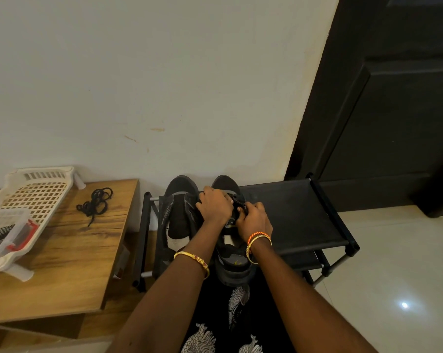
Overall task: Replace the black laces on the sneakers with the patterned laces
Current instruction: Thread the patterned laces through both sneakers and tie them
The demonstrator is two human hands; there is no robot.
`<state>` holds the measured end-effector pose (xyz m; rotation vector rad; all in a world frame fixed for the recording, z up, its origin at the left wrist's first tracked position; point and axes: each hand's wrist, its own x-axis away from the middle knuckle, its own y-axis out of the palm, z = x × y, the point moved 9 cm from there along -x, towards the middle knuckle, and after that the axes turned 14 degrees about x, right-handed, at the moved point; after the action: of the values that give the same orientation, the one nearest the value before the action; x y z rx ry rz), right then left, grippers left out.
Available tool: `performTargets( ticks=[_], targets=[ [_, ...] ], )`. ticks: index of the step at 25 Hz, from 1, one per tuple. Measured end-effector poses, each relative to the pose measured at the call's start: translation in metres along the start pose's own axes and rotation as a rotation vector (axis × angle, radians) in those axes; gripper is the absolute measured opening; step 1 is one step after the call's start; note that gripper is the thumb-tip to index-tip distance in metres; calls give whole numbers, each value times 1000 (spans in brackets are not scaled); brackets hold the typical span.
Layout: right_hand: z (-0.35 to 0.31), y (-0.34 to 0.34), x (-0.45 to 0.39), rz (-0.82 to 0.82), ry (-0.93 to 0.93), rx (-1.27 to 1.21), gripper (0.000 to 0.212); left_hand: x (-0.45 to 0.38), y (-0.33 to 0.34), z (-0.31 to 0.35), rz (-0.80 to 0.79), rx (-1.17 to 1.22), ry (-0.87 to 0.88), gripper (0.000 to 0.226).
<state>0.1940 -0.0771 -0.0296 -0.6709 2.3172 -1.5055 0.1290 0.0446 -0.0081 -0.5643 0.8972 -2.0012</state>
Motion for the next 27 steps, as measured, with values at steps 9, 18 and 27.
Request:
performTargets(
  ticks=[9,18,27],
  targets=[
    [0,-1,0,-8,-7,-2,23,6,12,-10,-138,181,-162,23],
    [1,-2,0,-5,-6,5,25,19,-29,-4,109,920,-28,9],
    [0,-2,1,-9,-16,11,23,7,-5,0,-112,525,-4,31]
  ],
)
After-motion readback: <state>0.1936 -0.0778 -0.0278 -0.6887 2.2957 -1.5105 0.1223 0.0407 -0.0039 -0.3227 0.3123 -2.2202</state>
